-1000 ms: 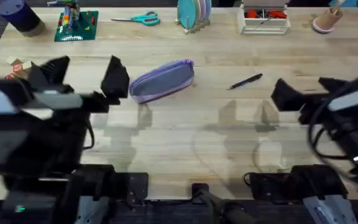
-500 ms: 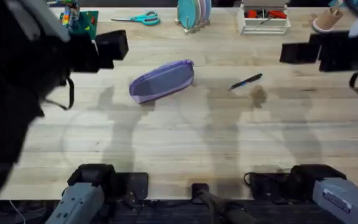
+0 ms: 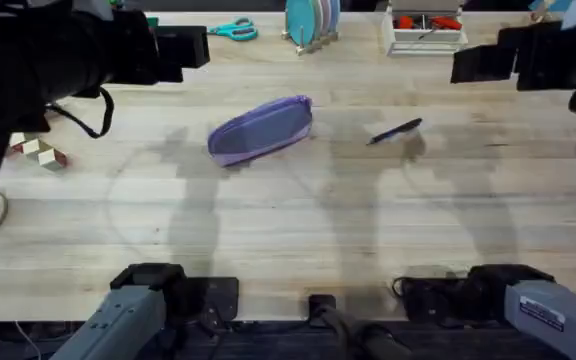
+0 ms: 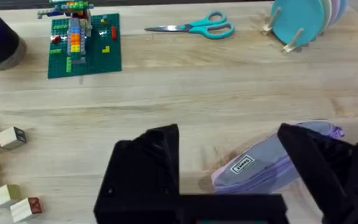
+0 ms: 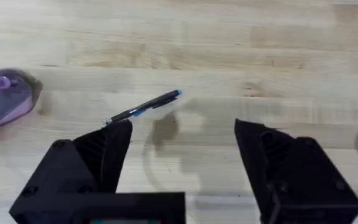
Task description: Unzip the bag, pick up the pens from the table one at a time and place them inside, then zip the bag closed.
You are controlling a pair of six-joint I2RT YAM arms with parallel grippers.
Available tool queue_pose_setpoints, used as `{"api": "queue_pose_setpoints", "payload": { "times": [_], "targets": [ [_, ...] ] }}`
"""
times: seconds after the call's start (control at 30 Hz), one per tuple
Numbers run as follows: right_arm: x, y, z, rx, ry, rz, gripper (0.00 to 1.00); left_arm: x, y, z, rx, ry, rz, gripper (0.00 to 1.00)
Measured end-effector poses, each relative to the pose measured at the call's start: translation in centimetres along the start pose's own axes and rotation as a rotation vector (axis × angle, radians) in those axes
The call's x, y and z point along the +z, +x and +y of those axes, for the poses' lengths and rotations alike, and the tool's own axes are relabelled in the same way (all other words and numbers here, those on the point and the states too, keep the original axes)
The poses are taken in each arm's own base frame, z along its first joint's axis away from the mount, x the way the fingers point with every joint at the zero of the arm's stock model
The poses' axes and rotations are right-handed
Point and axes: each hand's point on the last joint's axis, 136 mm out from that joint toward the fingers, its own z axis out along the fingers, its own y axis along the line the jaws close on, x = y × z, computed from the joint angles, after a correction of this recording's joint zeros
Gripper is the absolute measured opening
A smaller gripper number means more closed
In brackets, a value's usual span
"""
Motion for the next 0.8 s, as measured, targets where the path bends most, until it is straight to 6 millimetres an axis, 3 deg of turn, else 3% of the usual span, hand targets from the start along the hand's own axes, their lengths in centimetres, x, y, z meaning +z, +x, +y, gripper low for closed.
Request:
{"api": "queue_pose_setpoints", "payload": {
  "times": [0.3, 0.6, 0.8],
  "targets": [
    [0.0, 0.0, 0.0, -0.003, 0.0, 0.0, 0.996, 0.3, 0.2, -0.4, 0.026, 0.022, 0.011, 0.992],
    [0.0, 0.0, 0.0, -0.003, 0.0, 0.0, 0.996, 0.2, 3.2, -3.5, 0.302, 0.23, 0.106, 0.992],
    [0.0, 0.0, 0.0, -0.003, 0.0, 0.0, 0.996, -0.5, 5.9, -4.2, 0.53, 0.31, 0.179, 0.992]
  ]
}}
